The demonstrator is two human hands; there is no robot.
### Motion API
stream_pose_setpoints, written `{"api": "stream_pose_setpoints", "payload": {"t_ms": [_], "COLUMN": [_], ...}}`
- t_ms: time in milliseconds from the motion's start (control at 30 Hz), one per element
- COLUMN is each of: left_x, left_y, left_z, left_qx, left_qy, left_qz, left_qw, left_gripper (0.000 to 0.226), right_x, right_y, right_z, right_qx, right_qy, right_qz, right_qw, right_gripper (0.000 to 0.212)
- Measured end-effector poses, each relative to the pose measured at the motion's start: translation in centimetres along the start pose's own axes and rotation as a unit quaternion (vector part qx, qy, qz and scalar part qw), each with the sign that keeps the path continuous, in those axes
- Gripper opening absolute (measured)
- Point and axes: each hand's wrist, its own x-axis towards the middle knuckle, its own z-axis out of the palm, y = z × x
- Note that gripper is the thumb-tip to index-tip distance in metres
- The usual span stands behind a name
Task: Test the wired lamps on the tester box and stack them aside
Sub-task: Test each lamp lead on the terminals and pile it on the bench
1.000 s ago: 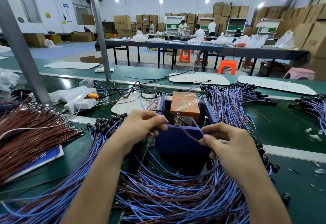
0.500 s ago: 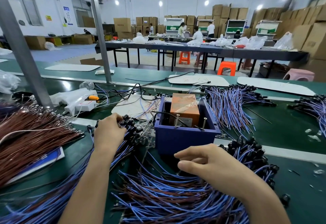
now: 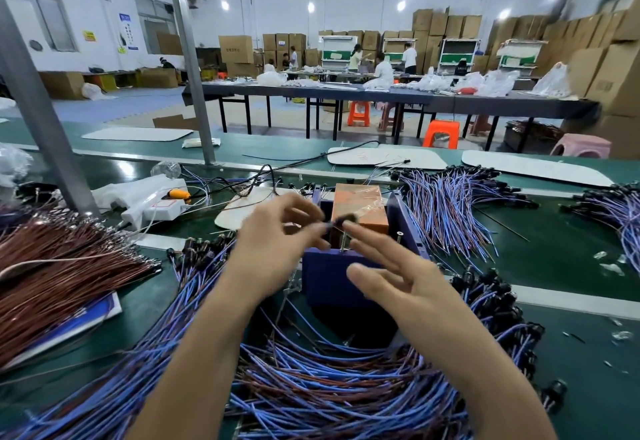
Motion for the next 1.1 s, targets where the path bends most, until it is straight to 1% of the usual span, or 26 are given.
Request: {"api": "stream_pose_setpoints", "payload": {"t_ms": [33, 67, 167, 233, 267, 300, 367, 400, 467, 533, 600, 667, 733, 800, 867, 933, 1000, 1033, 1100], "left_x": [-0.5, -0.9, -1.5, -1.5, -1.3, -1.2, -0.8, -0.5, -0.2, 0.2, 0.4, 0.5, 0.5, 0.5, 0.3, 0.0, -0.2, -0.2, -0.3], "left_y": [0.7, 1.1, 1.5, 1.1, 0.8, 0.6, -0.1, -0.3, -0.9, -1.6, -2.3, -2.7, -2.7, -2.2, -1.5, -0.8, -0.4, -0.3, -0.2], "left_z": [1.0, 1.9, 3.6, 3.7, 3.5, 3.2, 2.1, 1.5, 0.1, -1.4, -2.8, -4.0, -4.6, -4.4, -4.0, -3.7, -3.4, -3.2, -2.7], "left_qx": [-0.032, -0.059, -0.112, -0.126, -0.111, -0.085, -0.024, 0.002, 0.042, 0.074, 0.116, 0.147, 0.123, 0.041, -0.048, -0.095, -0.093, -0.085, -0.068], "left_qy": [-0.047, -0.087, -0.157, -0.191, -0.212, -0.238, -0.292, -0.313, -0.326, -0.313, -0.293, -0.265, -0.223, -0.185, -0.173, -0.199, -0.239, -0.253, -0.269], "left_qz": [0.011, 0.016, -0.004, -0.03, -0.035, -0.035, -0.032, -0.034, -0.046, -0.067, -0.09, -0.1, -0.096, -0.086, -0.074, -0.061, -0.057, -0.058, -0.058], "left_qw": [0.998, 0.994, 0.981, 0.973, 0.97, 0.967, 0.955, 0.949, 0.943, 0.945, 0.945, 0.948, 0.962, 0.978, 0.981, 0.974, 0.965, 0.962, 0.959], "left_gripper": [0.012, 0.013, 0.011, 0.007, 0.004, 0.003, 0.009, 0.011, 0.015, 0.016, 0.016, 0.015, 0.013, 0.01, 0.008, 0.012, 0.016, 0.016, 0.008], "right_x": [0.0, 0.1, 0.3, 0.3, 0.2, 0.1, -0.3, -0.5, -0.8, -1.0, -1.2, -1.2, -1.3, -1.4, -1.4, -1.2, -1.1, -1.1, -1.2], "right_y": [-0.1, -0.1, -0.1, 0.2, 0.2, 0.3, 0.5, 0.8, 1.4, 2.1, 2.8, 3.5, 4.0, 4.5, 4.7, 4.4, 3.8, 3.2, 1.5], "right_z": [0.0, 0.0, -0.5, -1.1, -1.4, -1.9, -2.9, -3.5, -4.5, -5.3, -6.0, -6.3, -6.4, -6.3, -6.3, -6.2, -6.0, -5.7, -4.7], "right_qx": [0.025, 0.044, 0.13, 0.194, 0.228, 0.259, 0.288, 0.278, 0.22, 0.127, 0.022, -0.055, -0.113, -0.157, -0.199, -0.242, -0.27, -0.26, -0.177], "right_qy": [0.022, 0.053, 0.187, 0.281, 0.323, 0.36, 0.419, 0.44, 0.468, 0.492, 0.514, 0.523, 0.519, 0.495, 0.446, 0.389, 0.342, 0.33, 0.289], "right_qz": [-0.012, -0.018, -0.011, -0.007, -0.013, -0.022, -0.038, -0.039, -0.028, -0.005, 0.025, 0.051, 0.078, 0.113, 0.155, 0.199, 0.204, 0.187, 0.121], "right_qw": [0.999, 0.997, 0.974, 0.94, 0.918, 0.896, 0.86, 0.853, 0.856, 0.861, 0.857, 0.849, 0.844, 0.847, 0.859, 0.866, 0.876, 0.888, 0.933], "right_gripper": [0.047, 0.043, 0.024, 0.018, 0.017, 0.017, 0.021, 0.024, 0.032, 0.04, 0.043, 0.042, 0.047, 0.046, 0.038, 0.031, 0.037, 0.036, 0.021]}}
